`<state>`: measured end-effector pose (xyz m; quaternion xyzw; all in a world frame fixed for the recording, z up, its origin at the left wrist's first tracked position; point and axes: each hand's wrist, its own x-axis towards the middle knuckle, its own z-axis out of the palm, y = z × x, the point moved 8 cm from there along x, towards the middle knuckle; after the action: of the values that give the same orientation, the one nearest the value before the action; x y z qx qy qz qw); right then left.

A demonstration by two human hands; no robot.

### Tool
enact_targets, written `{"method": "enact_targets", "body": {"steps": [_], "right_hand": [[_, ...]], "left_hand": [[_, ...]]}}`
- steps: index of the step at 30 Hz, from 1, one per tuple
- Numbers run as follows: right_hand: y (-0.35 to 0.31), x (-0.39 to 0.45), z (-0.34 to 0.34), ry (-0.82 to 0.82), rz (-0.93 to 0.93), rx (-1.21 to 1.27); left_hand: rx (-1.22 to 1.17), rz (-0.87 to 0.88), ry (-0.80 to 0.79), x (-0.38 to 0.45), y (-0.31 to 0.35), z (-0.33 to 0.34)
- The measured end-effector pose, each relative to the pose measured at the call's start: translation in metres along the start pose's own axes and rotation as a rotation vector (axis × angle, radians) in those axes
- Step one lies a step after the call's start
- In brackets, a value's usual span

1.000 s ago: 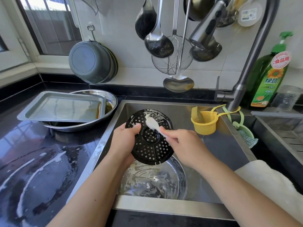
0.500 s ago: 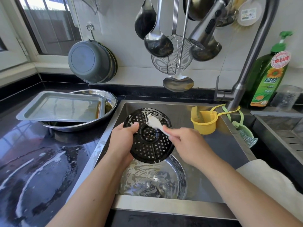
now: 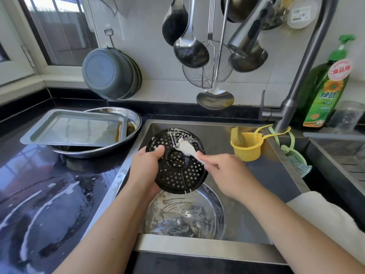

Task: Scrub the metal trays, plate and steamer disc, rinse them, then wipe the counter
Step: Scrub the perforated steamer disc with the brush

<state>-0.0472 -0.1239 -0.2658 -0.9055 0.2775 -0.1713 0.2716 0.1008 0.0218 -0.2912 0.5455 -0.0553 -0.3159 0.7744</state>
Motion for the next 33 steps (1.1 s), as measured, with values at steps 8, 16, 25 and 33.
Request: {"method": "enact_targets", "body": {"steps": [8,16,25,33], "right_hand": [[0.002,-0.002,-0.002,0.025,0.034,0.011],[0.001,-0.003,-0.003,0.052,0.046,0.015],[0.002,-0.002,-0.015,0.123,0.067,-0.04],[-0.001,-0.01,-0.021,0.242,0.085,-0.084]], "left_hand": [[-0.028,0.004,0.009,-0.001,0.0,0.0],[-0.078,0.002,0.027,-0.003,0.002,-0.001],[-0.057,0.033,0.029,-0.005,0.005,0.001],[-0.059,0.085,0.044,-0.006,0.011,0.0]]}}
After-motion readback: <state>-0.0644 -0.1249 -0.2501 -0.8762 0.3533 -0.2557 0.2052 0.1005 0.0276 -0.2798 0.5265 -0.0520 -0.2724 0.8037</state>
